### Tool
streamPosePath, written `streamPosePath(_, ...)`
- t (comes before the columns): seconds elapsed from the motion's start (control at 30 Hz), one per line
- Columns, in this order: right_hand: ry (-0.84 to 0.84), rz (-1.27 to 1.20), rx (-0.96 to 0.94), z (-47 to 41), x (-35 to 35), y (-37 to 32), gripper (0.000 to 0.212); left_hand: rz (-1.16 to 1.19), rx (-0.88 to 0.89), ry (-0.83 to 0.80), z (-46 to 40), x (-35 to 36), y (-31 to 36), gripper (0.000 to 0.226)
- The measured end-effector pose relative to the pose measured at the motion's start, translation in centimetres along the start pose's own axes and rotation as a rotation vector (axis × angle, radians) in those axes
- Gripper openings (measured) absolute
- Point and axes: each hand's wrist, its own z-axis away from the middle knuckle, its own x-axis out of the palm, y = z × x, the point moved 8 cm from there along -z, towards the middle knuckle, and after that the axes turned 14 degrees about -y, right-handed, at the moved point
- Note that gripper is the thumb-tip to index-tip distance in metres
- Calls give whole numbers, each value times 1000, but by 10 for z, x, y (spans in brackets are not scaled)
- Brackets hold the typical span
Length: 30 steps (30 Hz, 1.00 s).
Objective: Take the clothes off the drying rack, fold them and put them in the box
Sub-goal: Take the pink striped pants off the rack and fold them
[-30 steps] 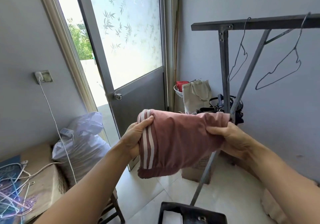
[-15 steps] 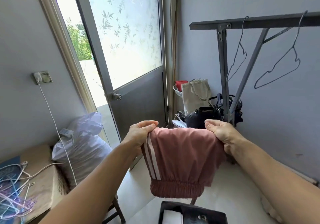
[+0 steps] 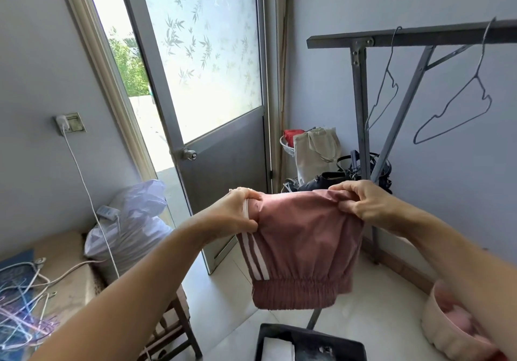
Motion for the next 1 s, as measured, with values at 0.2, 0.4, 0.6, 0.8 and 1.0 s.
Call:
streamPosePath(0.2, 112, 460, 3, 2, -17, -6, 17, -290, -7, 99, 1, -10, 9, 26)
streamPosePath(0.4, 185, 254, -71, 0, -24, -1, 28, 46, 53, 118, 8, -16, 3, 23)
streamPosePath(0.6, 443, 274, 3, -7, -28, 5, 25, 616, 85, 121, 5, -9, 7, 17)
streamPosePath(0.8, 244, -115, -298, 2, 18, -27, 40, 1100, 65, 193, -10, 0, 10, 14)
streamPosePath(1.0, -54, -249, -463, 16, 65, -52, 100, 1484, 80, 221, -21, 0, 4, 25)
